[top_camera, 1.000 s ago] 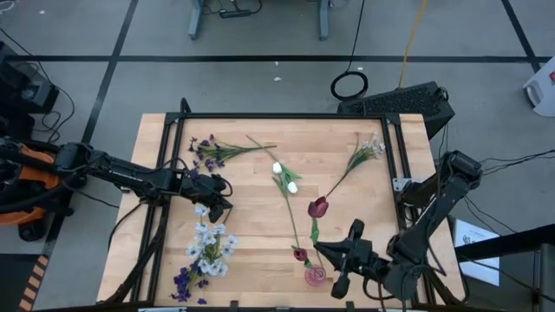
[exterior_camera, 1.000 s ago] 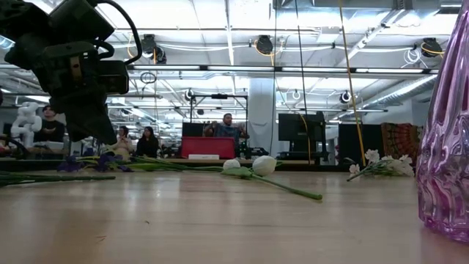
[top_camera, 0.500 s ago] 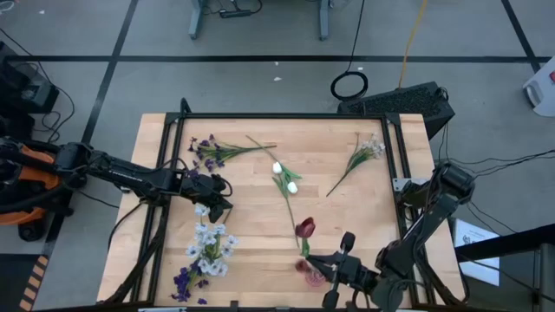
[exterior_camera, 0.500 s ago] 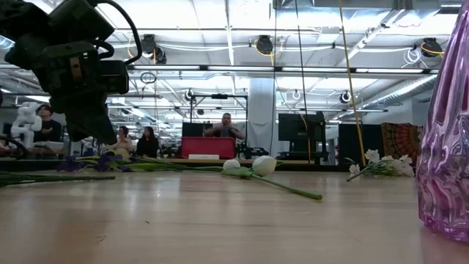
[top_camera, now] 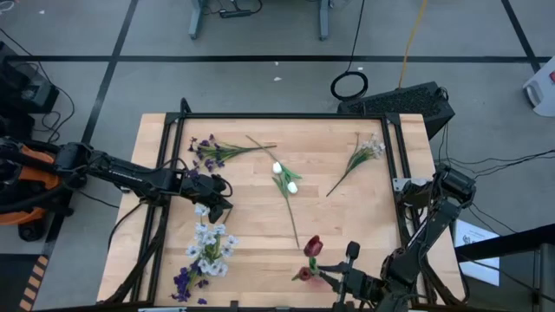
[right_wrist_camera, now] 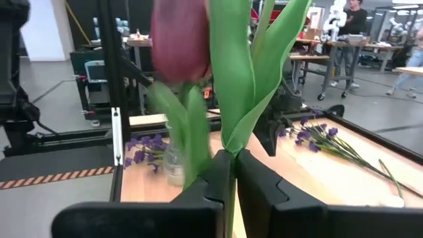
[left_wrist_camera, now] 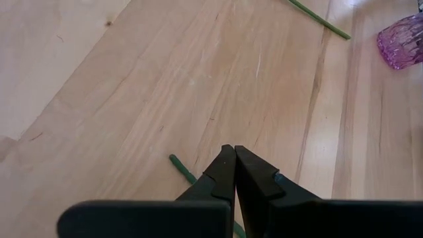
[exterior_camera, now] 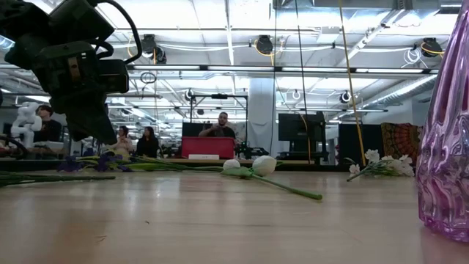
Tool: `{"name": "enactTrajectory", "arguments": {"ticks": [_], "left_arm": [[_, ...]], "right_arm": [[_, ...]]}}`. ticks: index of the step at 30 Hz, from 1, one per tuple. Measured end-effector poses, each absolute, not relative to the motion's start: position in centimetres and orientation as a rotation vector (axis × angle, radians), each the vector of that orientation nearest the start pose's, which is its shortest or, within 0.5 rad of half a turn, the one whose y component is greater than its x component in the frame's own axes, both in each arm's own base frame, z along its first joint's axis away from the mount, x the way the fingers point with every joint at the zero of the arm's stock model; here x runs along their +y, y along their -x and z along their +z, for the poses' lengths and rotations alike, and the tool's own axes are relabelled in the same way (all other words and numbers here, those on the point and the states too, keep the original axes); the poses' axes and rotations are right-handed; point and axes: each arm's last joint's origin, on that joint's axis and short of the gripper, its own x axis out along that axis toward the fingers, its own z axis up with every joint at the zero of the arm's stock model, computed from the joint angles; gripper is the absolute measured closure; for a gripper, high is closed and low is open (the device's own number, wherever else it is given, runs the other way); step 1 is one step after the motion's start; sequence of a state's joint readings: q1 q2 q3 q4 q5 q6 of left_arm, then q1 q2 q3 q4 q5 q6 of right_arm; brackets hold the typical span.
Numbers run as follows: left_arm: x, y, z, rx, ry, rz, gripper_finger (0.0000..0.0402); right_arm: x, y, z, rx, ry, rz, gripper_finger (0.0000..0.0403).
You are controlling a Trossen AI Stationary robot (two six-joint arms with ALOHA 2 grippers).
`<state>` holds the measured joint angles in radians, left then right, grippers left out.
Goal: Sort flowers into vase by color
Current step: Put the red tulip into the pink vase, then put the top purple flower into the pink vase
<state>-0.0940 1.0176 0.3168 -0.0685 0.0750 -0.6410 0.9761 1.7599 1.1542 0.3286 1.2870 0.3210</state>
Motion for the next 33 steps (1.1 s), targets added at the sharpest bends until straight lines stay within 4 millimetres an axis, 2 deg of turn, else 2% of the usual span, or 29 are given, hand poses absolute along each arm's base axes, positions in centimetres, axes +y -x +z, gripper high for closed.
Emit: {"name": "enactTrajectory", "arguments": {"ticks": [12,16,21,24,28,33], "left_arm": [[-1.9,-17.6,14.9,0.794,0.606,0.094,0.0388],[-1.9,-17.6,14.9,0.794,0.606,0.094,0.0388],[-1.9,-17.6,14.9,0.794,0.607,0.095,0.0388],[-1.9,-17.6,14.9,0.793,0.642,0.109,0.0388],[-1.8,-17.6,14.9,0.776,0.711,0.181,0.0388],[-1.6,-17.6,14.9,0.752,0.784,0.254,0.0388]], "right_arm": [[29.2,-22.9,23.7,0.120,-0.171,-0.343,0.0328],[28.6,-22.1,24.3,0.166,-0.180,-0.308,0.0305],[27.3,-20.5,26.2,0.255,-0.177,-0.230,0.0284],[26.2,-19.5,27.2,0.353,-0.206,-0.162,0.0282],[24.5,-18.2,28.2,0.493,-0.339,-0.127,0.0292],[22.1,-16.3,28.2,0.686,-0.519,-0.234,0.0317]]}}
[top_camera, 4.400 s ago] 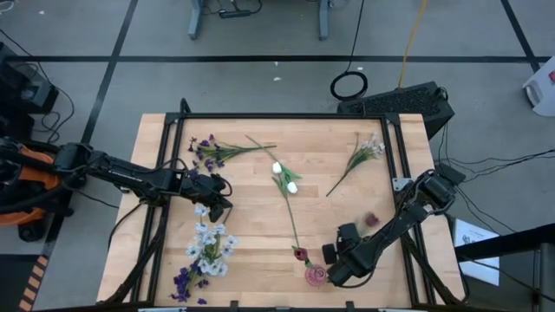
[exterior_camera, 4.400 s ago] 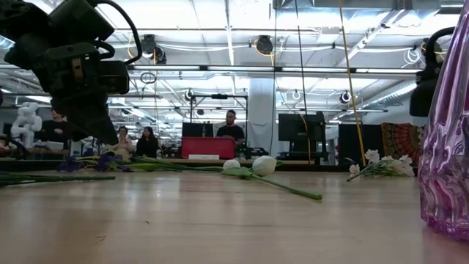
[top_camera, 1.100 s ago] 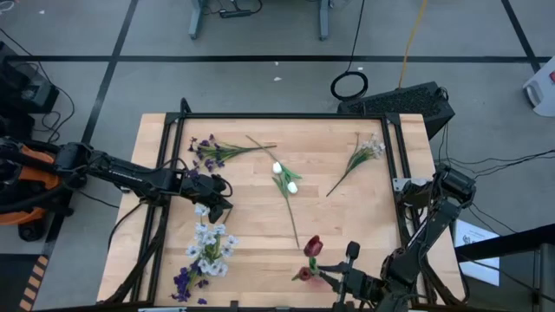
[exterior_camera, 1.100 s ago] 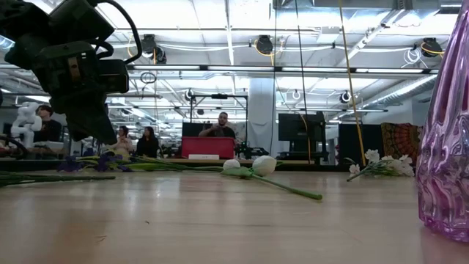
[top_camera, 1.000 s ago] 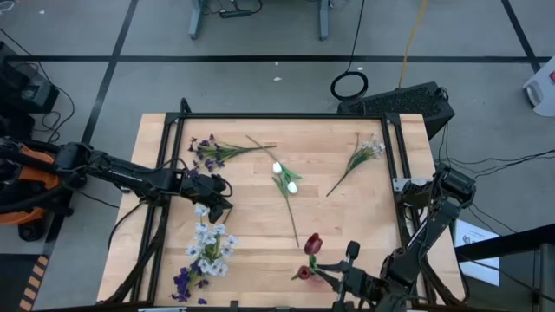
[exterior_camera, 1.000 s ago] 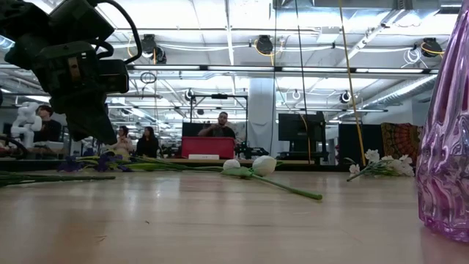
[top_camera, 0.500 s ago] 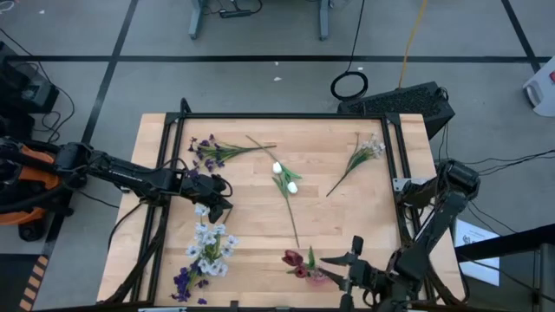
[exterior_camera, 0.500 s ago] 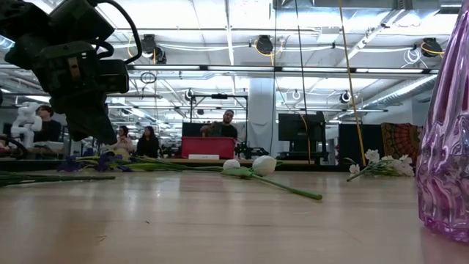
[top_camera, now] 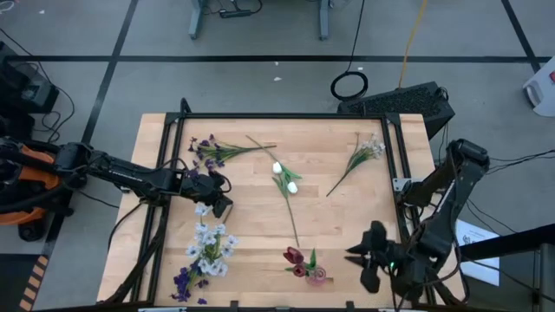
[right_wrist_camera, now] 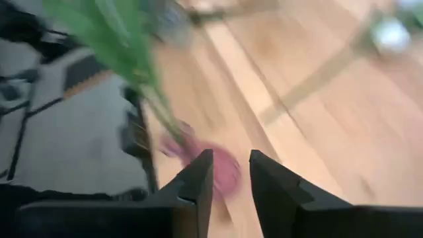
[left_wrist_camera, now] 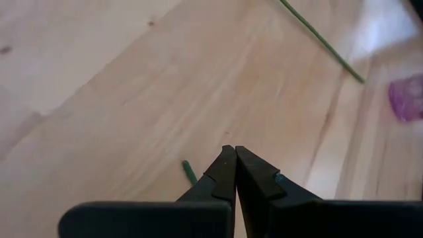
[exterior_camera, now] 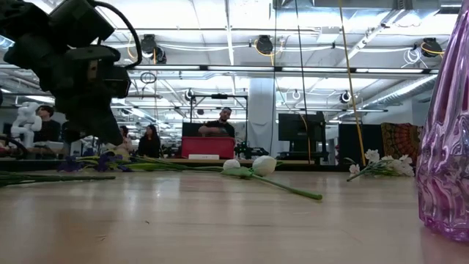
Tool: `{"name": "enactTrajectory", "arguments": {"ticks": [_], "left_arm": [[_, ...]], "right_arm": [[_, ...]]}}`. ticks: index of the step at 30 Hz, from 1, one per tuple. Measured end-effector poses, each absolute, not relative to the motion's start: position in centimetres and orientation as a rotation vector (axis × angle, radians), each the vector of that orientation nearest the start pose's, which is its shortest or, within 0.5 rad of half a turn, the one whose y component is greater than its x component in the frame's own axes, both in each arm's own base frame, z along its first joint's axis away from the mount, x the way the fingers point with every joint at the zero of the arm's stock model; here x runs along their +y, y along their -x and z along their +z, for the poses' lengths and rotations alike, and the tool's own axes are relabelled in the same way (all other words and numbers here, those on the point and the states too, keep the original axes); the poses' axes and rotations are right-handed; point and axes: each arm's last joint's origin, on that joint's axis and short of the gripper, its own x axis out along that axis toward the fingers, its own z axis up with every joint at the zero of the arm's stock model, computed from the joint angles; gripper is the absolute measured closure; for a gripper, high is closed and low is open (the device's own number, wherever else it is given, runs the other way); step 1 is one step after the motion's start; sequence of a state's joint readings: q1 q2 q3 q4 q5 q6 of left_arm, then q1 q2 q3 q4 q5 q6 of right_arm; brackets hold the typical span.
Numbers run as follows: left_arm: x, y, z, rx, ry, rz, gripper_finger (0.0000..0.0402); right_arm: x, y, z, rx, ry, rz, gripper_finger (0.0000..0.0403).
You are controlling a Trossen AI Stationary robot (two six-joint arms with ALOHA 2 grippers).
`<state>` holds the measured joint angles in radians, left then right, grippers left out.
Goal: Sort flowers into vase by color
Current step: Put the top purple flower into the pink vase
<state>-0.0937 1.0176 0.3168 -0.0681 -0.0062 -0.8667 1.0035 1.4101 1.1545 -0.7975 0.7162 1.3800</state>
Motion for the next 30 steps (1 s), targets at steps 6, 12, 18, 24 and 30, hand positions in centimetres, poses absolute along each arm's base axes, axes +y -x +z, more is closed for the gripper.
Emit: {"name": "enactTrajectory", "arguments": {"ticks": [6,12,18,24,30], "left_arm": [[-1.5,-17.6,14.9,0.694,0.988,0.400,0.0388],[-1.2,-17.6,14.9,0.624,1.094,0.508,0.0388],[-0.7,-17.7,15.1,0.484,1.063,0.656,0.0387],[0.4,-17.6,15.2,0.369,1.034,0.794,0.0322],[2.1,-17.9,15.7,0.249,1.101,0.840,0.0195]], "right_arm": [[19.8,-14.3,26.9,0.907,-0.662,-0.568,0.0353],[18.6,-13.3,26.2,0.999,-0.677,-0.811,0.0390],[17.1,-13.8,25.3,1.014,-0.718,-0.891,0.0402],[14.5,-13.3,24.0,1.008,-0.794,-0.911,0.0402],[11.5,-12.2,23.1,0.976,-0.870,-0.934,0.0403]]}}
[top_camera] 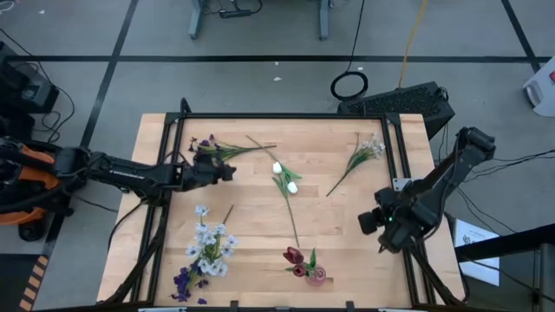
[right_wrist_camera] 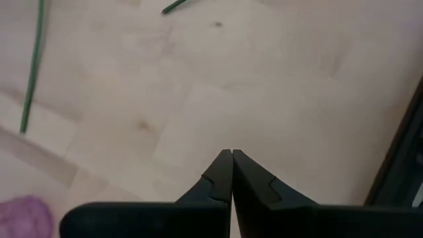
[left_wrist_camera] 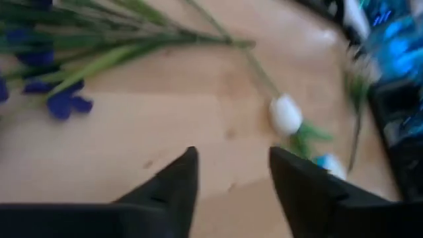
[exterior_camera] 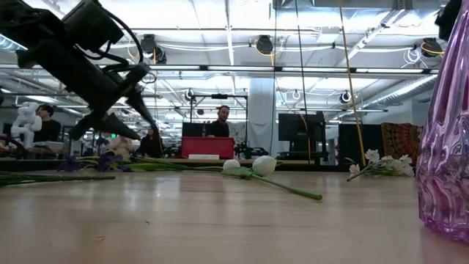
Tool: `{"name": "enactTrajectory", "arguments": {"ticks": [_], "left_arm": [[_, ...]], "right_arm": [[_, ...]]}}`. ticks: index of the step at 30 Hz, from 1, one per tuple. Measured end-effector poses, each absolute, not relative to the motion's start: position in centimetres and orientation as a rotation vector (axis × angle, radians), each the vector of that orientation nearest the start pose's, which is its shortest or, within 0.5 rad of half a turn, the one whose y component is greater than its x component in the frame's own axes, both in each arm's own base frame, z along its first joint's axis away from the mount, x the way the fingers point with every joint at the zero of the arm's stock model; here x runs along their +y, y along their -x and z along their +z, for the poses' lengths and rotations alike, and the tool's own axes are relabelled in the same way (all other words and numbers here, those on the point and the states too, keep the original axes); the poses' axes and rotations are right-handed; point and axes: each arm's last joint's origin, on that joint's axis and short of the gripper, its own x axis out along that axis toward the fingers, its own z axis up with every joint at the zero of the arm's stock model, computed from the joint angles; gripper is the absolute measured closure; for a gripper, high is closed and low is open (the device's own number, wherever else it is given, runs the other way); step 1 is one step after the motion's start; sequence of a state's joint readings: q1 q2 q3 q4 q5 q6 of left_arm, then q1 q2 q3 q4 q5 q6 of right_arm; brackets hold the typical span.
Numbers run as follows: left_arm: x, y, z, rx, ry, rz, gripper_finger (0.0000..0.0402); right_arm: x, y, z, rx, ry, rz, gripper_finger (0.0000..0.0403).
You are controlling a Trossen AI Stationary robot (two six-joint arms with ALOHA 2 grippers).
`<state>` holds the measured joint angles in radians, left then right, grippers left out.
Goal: Sort flowers into vase by color
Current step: Put the top purple flower into the pink vase
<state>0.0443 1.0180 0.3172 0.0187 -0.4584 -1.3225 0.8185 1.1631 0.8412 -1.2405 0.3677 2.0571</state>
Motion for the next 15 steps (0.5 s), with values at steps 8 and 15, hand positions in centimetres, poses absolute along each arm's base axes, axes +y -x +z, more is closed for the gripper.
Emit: {"name": "enactTrajectory", "arguments": {"ticks": [8,15], "left_arm": [[4.6,-18.0,16.7,-0.028,1.226,0.956,0.0120],[5.8,-17.7,16.8,-0.126,1.205,1.045,0.0118]], "right_arm": [[8.8,-11.8,22.2,0.863,-0.912,-0.995,0.0403],[7.7,-12.1,21.8,0.785,-0.850,-1.027,0.0403]]}}
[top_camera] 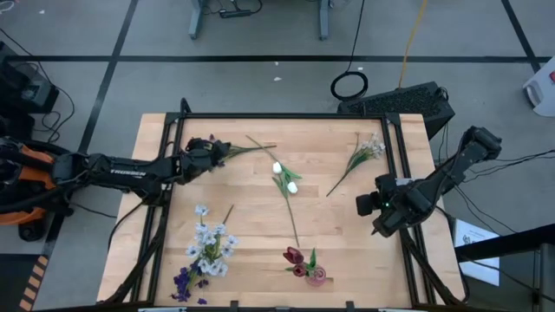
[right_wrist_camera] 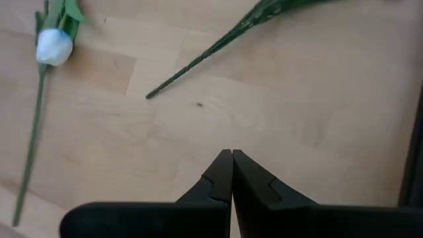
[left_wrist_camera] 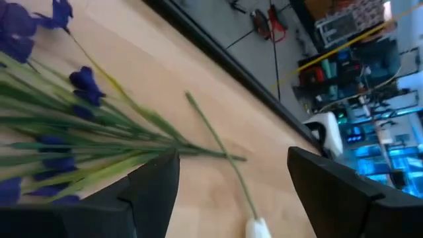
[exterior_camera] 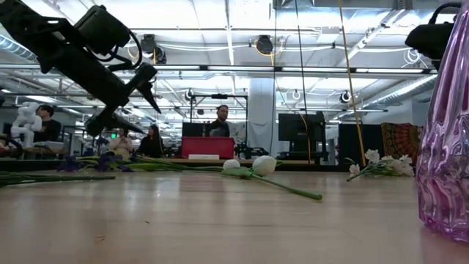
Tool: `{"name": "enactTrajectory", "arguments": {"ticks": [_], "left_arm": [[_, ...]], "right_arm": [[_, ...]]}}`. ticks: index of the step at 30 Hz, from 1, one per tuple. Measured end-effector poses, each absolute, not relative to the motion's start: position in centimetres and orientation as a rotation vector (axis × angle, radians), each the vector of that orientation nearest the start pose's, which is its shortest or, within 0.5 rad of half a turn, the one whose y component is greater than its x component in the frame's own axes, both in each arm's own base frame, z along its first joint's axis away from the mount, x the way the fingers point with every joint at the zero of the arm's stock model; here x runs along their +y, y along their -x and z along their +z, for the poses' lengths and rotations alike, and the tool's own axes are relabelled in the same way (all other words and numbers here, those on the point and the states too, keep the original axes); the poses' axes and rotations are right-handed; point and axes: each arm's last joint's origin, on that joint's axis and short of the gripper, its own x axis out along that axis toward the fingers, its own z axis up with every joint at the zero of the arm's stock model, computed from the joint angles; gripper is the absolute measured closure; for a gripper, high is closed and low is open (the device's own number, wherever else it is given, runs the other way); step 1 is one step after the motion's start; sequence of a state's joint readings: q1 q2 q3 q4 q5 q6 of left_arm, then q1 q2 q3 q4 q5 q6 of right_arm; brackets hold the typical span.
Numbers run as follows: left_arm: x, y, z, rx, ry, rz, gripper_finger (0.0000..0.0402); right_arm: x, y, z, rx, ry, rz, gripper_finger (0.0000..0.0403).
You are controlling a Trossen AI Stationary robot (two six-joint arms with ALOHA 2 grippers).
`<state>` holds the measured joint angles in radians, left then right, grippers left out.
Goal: Sort flowers into vase by color
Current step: Put the top purple flower into the pink vase
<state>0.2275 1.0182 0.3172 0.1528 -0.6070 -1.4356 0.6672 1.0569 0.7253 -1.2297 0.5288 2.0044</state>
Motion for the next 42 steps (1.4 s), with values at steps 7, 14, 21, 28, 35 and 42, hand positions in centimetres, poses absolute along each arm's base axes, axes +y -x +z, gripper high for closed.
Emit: {"name": "enactTrajectory", "arguments": {"ticks": [7,14,21,28,35,42], "left_arm": [[5.9,-18.4,17.8,-0.173,1.252,1.030,0.0118],[6.7,-23.1,20.8,-0.116,1.224,1.147,0.0118],[7.7,-27.4,20.1,-0.080,1.372,1.381,0.0118],[9.3,-28.2,17.1,-0.213,1.672,1.538,0.0118],[10.9,-27.8,15.8,-0.215,1.827,1.612,0.0118],[13.4,-26.8,15.5,-0.168,1.894,1.649,0.0118]], "right_arm": [[6.4,-12.1,21.9,0.927,-0.754,-0.963,0.0403],[4.7,-11.4,22.6,0.949,-0.715,-0.727,0.0403],[3.1,-9.6,21.8,0.895,-0.660,-0.599,0.0403],[2.6,-8.6,21.8,0.875,-0.605,-0.525,0.0403],[2.5,-8.5,21.9,0.882,-0.547,-0.487,0.0403],[2.5,-8.5,21.9,0.883,-0.538,-0.485,0.0403]]}}
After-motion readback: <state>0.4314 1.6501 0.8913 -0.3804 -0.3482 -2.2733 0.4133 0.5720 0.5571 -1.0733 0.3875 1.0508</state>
